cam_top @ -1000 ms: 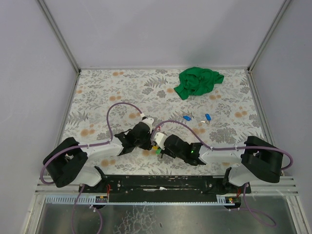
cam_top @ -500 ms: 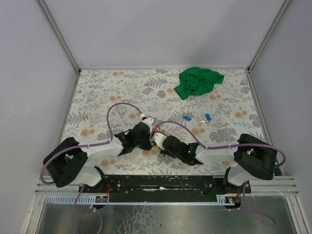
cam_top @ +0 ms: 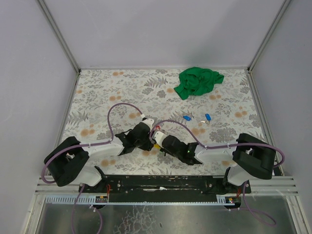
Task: Put the keys on the keyring
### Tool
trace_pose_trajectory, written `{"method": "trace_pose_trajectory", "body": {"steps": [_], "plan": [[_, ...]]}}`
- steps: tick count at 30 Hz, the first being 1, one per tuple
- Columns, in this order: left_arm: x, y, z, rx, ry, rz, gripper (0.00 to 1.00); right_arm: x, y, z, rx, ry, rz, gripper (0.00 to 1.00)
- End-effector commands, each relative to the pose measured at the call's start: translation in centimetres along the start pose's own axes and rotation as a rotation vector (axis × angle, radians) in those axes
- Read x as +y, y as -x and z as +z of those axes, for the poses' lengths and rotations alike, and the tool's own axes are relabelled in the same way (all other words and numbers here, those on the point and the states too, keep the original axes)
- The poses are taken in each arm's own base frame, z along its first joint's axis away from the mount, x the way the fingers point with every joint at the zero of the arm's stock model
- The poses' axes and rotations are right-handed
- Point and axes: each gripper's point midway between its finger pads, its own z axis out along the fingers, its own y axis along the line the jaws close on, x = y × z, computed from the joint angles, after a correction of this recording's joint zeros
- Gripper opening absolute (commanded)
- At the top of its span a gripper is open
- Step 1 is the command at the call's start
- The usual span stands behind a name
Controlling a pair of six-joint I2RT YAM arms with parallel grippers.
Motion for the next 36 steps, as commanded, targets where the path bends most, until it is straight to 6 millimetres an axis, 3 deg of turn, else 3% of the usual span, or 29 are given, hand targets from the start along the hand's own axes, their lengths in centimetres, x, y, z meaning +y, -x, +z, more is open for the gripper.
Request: {"method": "trace_pose_trajectory", "body": {"steps": [1, 23, 36], "plan": [[0.1, 0.2, 0.1, 0.002, 0.002, -0.008, 0.34, -1.7, 2.7, -0.6, -0.098, -0.064, 0.076, 0.17], [0.1, 0.0, 0.1, 0.009, 0.001, -0.009, 0.34, -0.4, 1.8, 0.3, -0.038, 0.059, 0.111, 0.16], [0.1, -0.1, 0.2, 0.012, 0.003, -0.007, 0.34, 0.0, 3.7, -1.0, -0.105, 0.133, 0.207, 0.15]]}}
